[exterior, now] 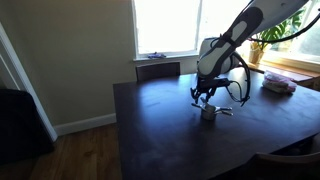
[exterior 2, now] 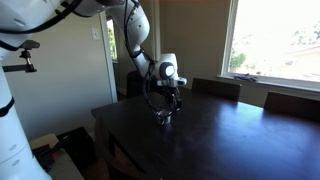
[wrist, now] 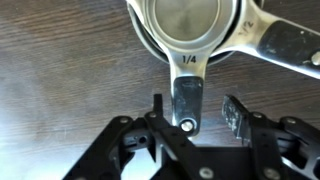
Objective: Unstack the four measuring cups
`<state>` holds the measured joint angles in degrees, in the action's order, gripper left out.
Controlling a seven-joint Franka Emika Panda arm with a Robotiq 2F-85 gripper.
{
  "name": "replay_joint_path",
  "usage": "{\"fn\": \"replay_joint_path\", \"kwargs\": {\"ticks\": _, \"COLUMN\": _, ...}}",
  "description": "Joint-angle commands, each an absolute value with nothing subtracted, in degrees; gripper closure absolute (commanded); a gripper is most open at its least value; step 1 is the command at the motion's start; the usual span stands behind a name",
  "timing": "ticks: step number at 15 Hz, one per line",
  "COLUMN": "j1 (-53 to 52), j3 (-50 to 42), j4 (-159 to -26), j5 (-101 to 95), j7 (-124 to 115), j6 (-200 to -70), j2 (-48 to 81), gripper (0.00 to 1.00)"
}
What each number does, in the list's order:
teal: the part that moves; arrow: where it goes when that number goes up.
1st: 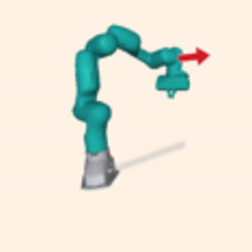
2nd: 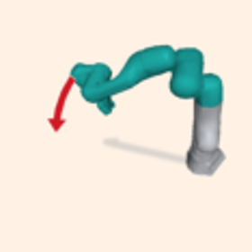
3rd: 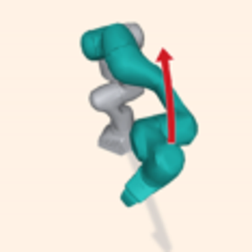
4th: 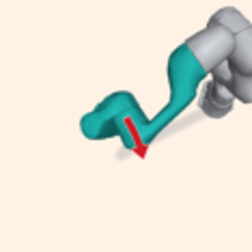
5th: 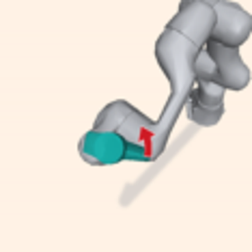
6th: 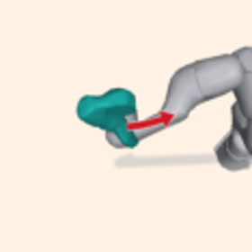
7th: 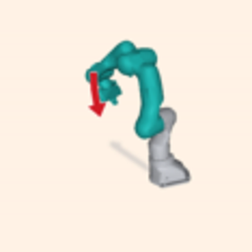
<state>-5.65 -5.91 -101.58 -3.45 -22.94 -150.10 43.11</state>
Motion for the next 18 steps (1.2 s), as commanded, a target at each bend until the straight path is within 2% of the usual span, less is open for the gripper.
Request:
{"fn": "replay_joint_path", "kwargs": {"ticks": 1, "j1": -6.5, "j3": -7.0, "j4": -103.5, "j5": -2.3, "j7": -22.9, "j6": -151.1, "j2": 41.3, "gripper": 0.66}}
{"fn": "replay_joint_path", "kwargs": {"ticks": 5, "j1": -6.6, "j3": -7.2, "j4": -107.7, "j5": -3.2, "j7": -21.3, "j6": -152.0, "j2": 37.3, "gripper": 0.90}}
{"fn": "replay_joint_path", "kwargs": {"ticks": 6, "j1": -6.6, "j3": -7.2, "j4": -109.3, "j5": -3.6, "j7": -20.7, "j6": -152.3, "j2": 35.9, "gripper": 0.91}}
{"fn": "replay_joint_path", "kwargs": {"ticks": 7, "j1": -6.5, "j3": -6.9, "j4": -110.2, "j5": -3.6, "j7": -20.1, "j6": -152.5, "j2": 34.9, "gripper": 0.87}}
{"fn": "replay_joint_path", "kwargs": {"ticks": 13, "j1": -6.1, "j3": -7.1, "j4": -119.6, "j5": -5.1, "j7": -16.2, "j6": -152.9, "j2": 25.6, "gripper": 0.87}}
{"fn": "replay_joint_path", "kwargs": {"ticks": 18, "j1": -4.8, "j3": -7.2, "j4": -119.0, "j5": -5.3, "j7": -14.6, "j6": -150.4, "j2": 21.8, "gripper": 0.87}}
